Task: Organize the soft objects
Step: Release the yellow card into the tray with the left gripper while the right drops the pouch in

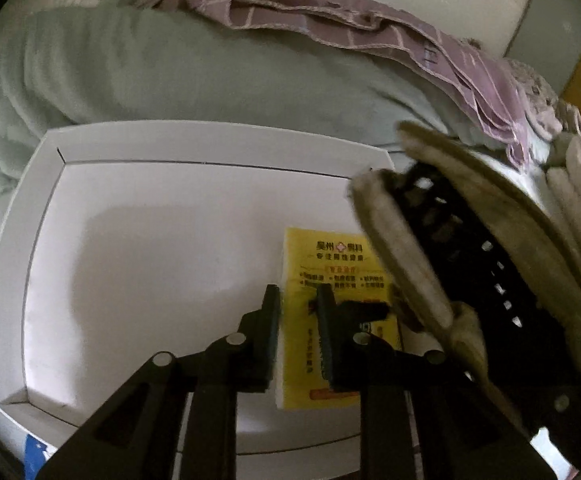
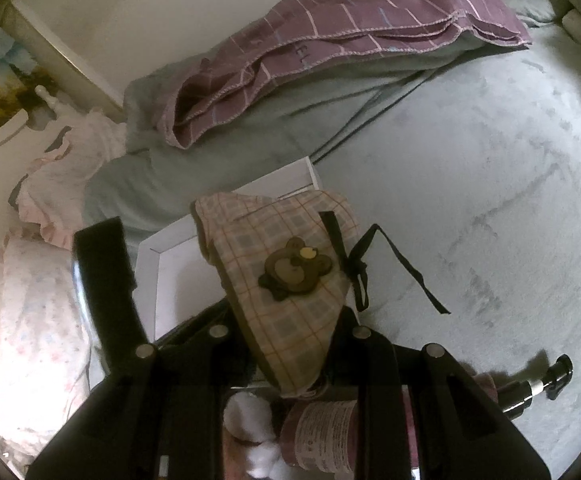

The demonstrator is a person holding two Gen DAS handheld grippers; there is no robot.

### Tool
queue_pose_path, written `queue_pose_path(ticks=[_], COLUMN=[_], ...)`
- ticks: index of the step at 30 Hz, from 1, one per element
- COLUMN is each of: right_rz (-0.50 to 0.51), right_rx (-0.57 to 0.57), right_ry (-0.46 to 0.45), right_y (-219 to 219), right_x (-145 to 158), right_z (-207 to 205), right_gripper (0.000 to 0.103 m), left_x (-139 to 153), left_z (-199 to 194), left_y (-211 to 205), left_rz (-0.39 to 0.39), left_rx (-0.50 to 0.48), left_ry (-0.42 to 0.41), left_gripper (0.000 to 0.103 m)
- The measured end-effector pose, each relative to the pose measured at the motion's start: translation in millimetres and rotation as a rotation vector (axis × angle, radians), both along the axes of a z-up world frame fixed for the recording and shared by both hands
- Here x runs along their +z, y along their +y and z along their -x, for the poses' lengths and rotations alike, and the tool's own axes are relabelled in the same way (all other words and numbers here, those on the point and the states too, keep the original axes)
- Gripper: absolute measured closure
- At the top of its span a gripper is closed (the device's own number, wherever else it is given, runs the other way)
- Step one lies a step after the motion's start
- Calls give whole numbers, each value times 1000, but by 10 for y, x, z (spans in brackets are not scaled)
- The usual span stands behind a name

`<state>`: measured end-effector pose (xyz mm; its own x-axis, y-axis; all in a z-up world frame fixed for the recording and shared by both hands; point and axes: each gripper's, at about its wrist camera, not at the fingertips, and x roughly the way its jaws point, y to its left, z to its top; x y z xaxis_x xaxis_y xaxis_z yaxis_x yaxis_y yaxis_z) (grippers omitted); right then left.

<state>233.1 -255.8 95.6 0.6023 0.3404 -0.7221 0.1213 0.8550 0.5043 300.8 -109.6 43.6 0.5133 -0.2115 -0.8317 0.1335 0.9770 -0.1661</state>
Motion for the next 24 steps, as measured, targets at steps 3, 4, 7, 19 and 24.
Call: queue_pose_path(ticks=[3,4,7,19,24], right_rz=[4,3,-8,-74,-69], right_rx=[-1,-2,-4,13,-5], right_ry=[15,18,34,26,21], right_y=[-2,-6,-27,-37,140], right_x=[-35,-40,-50,-27,-135], right_z=[-27,-32,-33,-8,-39], right_gripper=[76,76,76,76,74], left_x=[0,-3,-49,373,643], left_z=[61,34,26,259,628], left_y=[-2,-6,65,732,1060], left_rz=[-14,10,179,352,119], left_rx=[-28,-41,-102,-6,120], left_ry=[-2,18,92,18,-176], left_gripper=[68,58,57,20,18])
